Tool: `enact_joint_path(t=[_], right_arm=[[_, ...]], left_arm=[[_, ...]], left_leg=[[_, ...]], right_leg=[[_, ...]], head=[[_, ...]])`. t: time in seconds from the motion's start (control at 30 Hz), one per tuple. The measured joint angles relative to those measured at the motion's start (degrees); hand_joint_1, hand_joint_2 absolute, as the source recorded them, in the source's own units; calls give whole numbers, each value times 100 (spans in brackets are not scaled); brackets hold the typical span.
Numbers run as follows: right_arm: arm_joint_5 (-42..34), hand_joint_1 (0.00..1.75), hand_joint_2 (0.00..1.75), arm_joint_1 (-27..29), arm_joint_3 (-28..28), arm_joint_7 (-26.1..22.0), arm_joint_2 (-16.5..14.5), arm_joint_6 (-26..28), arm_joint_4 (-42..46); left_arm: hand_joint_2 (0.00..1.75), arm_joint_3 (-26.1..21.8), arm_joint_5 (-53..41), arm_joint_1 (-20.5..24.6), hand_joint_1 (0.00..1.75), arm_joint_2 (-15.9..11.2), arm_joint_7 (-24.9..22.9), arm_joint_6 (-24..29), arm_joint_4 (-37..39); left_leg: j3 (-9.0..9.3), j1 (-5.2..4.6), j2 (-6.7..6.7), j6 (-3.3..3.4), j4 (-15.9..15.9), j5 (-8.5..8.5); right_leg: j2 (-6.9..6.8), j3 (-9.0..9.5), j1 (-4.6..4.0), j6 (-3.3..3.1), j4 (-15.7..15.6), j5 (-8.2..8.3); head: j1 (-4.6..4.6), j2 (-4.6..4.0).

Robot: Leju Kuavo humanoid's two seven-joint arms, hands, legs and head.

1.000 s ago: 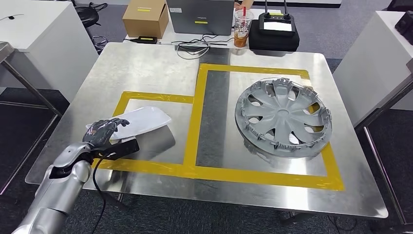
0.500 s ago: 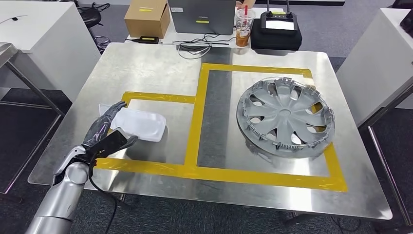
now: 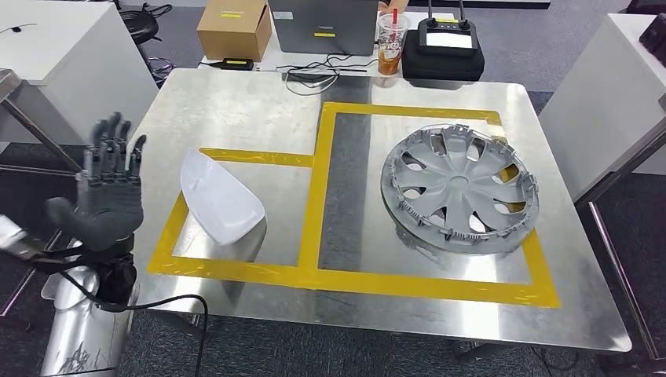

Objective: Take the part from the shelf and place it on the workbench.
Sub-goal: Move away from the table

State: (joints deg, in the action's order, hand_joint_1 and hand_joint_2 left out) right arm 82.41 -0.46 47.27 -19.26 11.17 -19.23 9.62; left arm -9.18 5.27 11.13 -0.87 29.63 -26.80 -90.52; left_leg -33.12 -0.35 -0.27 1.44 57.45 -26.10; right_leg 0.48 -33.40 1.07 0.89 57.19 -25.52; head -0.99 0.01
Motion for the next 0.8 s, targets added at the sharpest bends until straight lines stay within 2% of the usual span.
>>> enact_joint_path(t=[0.07, 0.1, 0.17, 0.2, 0.23, 0.27, 0.3, 0.33, 0.37, 0.4, 0.43, 0.53, 0.57, 0.6, 0.63, 0.7, 0.73, 0.77, 0.8], right_arm=[[-2, 0, 0, 21, -1, 0, -2, 1, 0], [-15, 0, 0, 27, 0, 2, 1, 2, 1], [-59, 0, 0, 40, 4, 9, 0, 4, 3], [-83, 0, 0, 51, 7, 14, -11, 4, 5], [-101, 0, 0, 61, 10, 20, -26, 4, 8], [-114, 0, 0, 70, 13, 24, -42, 4, 11], [-121, 0, 0, 75, 15, 28, -56, 4, 19], [-129, 0, 0, 76, 18, 32, -64, 4, 31], [-139, 0, 0, 74, 21, 37, -71, 4, 43], [-148, 0, 0, 74, 24, 43, -77, 4, 57], [-155, 0, 0, 75, 28, 51, -83, -1, 68], [-162, 0, 0, 100, 40, 69, -107, -57, 87], [-162, 0, 0, 109, 45, 74, -111, -78, 91], [-162, 0, 0, 118, 50, 78, -114, -90, 96], [-162, 0, 0, 126, 54, 81, -118, -99, 102], [-163, 0, 0, 145, 60, 89, -126, -103, 113], [-163, 0, 0, 156, 64, 95, -132, -105, 122], [-163, 0, 0, 169, 72, 103, -139, -111, 136], [-163, 0, 0, 182, 83, 110, -148, -125, 155]], left_arm=[[0, -58, 603, -88, 0, 103, 22, -258, -678], [0, -82, 764, -132, 0, 145, 6, -335, -1010], [0, -113, 958, -259, 0, 216, -44, -455, -1578], [0, -122, 1006, -341, 0, 245, -64, -503, -1800], [0, -127, 1025, -428, 0, 272, -72, -540, -1975], [0, -131, 1016, -509, 0, 293, -66, -566, -2115], [0, -133, 992, -586, 0, 306, -54, -584, -2220], [0, -136, 964, -650, 0, 317, -39, -596, -2301], [0, -138, 940, -705, 0, 324, -26, -604, -2363], [0, -139, 918, -758, 0, 328, -18, -607, -2413], [0, -142, 892, -814, 0, 329, -12, -605, -2454], [0, -144, 794, -1012, 0, 316, -9, -589, -2520], [0, -145, 747, -1065, 0, 306, -12, -577, -2528], [0, -149, 688, -1109, 0, 292, -17, -558, -2533], [0, -153, 618, -1154, 0, 275, -26, -533, -2536], [0, -163, 476, -1269, 0, 243, -47, -475, -2531], [0, -170, 413, -1340, 0, 223, -55, -437, -2521], [0, -180, 367, -1415, 0, 199, -57, -400, -2508], [0, -191, 336, -1486, 0, 172, -53, -361, -2492]], left_leg=[[68, 23, -1, 70, -86, 52], [103, 37, 5, 101, -128, 84], [115, 38, 16, 129, -148, 115], [108, 33, 17, 130, -143, 120], [102, 28, 14, 131, -138, 120], [97, 27, 10, 131, -130, 120], [93, 27, 4, 129, -117, 119], [87, 26, 0, 121, -96, 115], [71, 13, -5, 103, -65, 105], [51, 0, -9, 81, -31, 96], [30, -13, -11, 52, -4, 94], [-15, -6, -13, -35, 37, 102], [-45, 4, -11, -68, 106, 23], [-112, 16, -8, -103, 286, -145], [-217, 32, -4, -140, 582, -383], [-457, 60, -1, -190, 1338, -862], [-501, 66, 0, -195, 1577, -983], [-428, 67, 0, -186, 1588, -991], [-230, 62, 0, -163, 1356, -902]], right_leg=[[-12, -48, 0, 34, 120, -82], [-18, -143, -2, 23, 339, -202], [-23, -473, 3, -21, 1091, -554], [-23, -627, 4, -21, 1445, -692], [-24, -699, 8, 1, 1634, -752], [-24, -658, 13, 41, 1591, -716], [-25, -500, 22, 92, 1311, -598], [-26, -263, 33, 138, 876, -444], [-25, -50, 34, 153, 481, -313], [-24, 98, 34, 139, 194, -215], [-21, 164, 26, 106, 57, -164], [-24, 128, 24, -16, 37, -91], [-31, 107, 36, -58, 32, -63], [-39, 76, 49, -95, 25, -30], [-47, 35, 48, -123, 27, 2], [-53, -66, 31, -148, 30, 72], [-53, -121, 20, -151, 32, 112], [-53, -174, 8, -151, 33, 156], [-51, -222, -5, -149, 32, 198]], head=[[14, 0], [23, 0], [35, 1], [37, 1], [37, 1], [38, 1], [38, 1], [38, 1], [39, 1], [34, 1], [31, 1], [27, 1], [20, 1], [9, 1], [0, 1], [-11, 1], [-10, 1], [-12, 1], [-12, 1]])
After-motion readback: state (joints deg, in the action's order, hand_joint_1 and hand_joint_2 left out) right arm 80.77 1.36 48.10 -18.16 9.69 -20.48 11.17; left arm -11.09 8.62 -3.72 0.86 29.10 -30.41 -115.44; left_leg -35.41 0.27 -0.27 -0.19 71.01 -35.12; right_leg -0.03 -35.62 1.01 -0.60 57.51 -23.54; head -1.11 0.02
